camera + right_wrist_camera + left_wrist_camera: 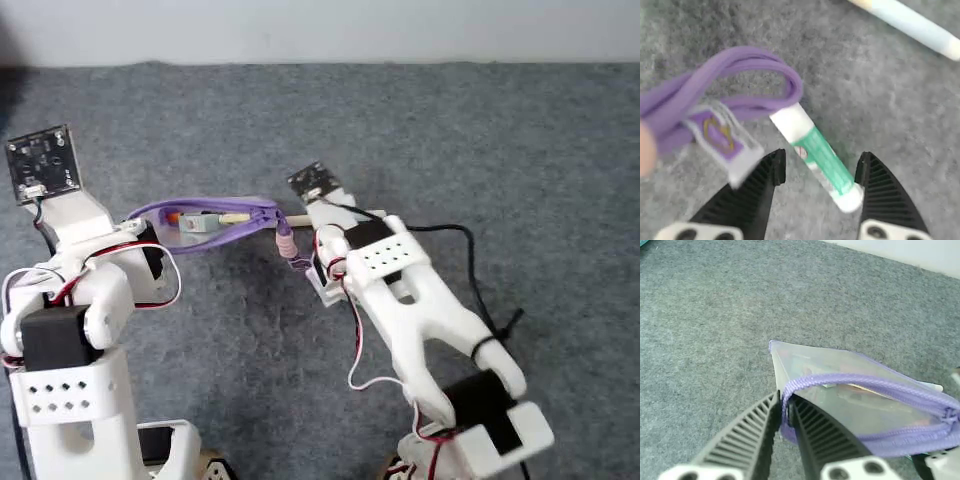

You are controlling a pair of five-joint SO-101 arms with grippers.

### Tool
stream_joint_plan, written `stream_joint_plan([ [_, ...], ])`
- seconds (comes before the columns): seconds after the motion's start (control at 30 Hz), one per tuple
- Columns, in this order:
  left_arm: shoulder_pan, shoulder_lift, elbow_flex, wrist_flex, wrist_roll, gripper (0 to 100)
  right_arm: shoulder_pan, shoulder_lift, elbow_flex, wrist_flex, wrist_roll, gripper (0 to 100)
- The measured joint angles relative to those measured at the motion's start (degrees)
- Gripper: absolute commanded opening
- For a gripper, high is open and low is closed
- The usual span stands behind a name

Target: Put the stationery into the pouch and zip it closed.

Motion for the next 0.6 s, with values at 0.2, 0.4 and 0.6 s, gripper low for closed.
stream_joint_plan([
  [0.2, 0.0, 0.0, 0.0, 0.0, 0.0, 1, -0.4, 8.5, 0.0, -5.9, 3.2, 23.2],
  [0.4, 0.0, 0.0, 0.0, 0.0, 0.0, 1, 1.0, 12.7, -1.3, -7.2, 3.4, 0.2],
  [0.6, 0.0, 0.0, 0.0, 0.0, 0.0, 1, 5.0, 13.5, -3.2, -6.9, 3.5, 1.1],
])
